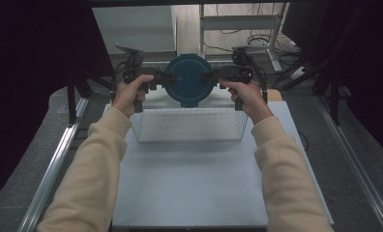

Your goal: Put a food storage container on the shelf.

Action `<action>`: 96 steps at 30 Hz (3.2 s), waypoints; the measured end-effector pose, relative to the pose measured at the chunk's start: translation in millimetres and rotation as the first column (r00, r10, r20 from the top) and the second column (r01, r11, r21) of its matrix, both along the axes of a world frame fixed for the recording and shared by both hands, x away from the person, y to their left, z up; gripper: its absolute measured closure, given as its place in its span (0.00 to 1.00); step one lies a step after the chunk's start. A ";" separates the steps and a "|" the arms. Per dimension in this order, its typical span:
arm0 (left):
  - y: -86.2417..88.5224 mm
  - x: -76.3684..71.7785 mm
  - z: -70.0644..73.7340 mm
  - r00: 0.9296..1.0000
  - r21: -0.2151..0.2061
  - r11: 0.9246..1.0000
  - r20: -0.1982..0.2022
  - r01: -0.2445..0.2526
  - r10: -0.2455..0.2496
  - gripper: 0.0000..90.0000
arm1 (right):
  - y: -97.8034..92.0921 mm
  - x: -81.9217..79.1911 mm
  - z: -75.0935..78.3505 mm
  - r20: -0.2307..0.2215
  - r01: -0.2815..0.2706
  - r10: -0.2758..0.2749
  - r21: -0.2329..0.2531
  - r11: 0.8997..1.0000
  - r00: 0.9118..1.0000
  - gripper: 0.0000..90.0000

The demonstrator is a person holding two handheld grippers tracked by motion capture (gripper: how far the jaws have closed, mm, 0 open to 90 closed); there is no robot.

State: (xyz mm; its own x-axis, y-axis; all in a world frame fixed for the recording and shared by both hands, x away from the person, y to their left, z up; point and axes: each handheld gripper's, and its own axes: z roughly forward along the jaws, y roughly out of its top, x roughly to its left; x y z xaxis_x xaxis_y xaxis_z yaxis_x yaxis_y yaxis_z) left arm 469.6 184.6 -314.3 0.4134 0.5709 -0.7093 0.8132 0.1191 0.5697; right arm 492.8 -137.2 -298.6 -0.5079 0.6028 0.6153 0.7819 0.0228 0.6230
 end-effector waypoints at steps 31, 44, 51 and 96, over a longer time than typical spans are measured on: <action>1.8 -4.5 -1.8 0.982 0.057 0.988 0.130 -0.143 0.134 0.20 | -0.7 -11.1 3.2 0.093 0.151 -0.141 -0.105 0.983 0.986 0.12; 13.4 -91.7 -14.0 0.959 0.213 0.970 0.277 -0.119 0.057 0.25 | -33.6 -82.2 7.5 0.316 0.071 0.003 -0.224 0.972 0.949 0.20; 4.3 -149.0 -44.4 0.942 0.269 0.960 0.336 -0.076 -0.020 0.26 | -47.1 -131.8 -12.2 0.354 0.016 0.052 -0.187 0.982 0.934 0.22; 7.7 -219.3 -151.6 0.976 0.420 0.906 0.215 -0.057 -0.038 0.27 | -88.5 -220.3 -137.3 0.252 -0.048 0.160 -0.400 0.915 0.954 0.30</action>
State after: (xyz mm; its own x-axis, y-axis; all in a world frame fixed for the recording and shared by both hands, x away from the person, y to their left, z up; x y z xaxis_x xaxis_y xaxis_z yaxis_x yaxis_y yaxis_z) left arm 250.3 192.3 -465.9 0.5201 0.8008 -0.2970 0.6668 -0.1634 0.7271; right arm 272.6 -225.7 -435.9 -0.6948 0.6981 0.1731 0.5615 0.3760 0.7371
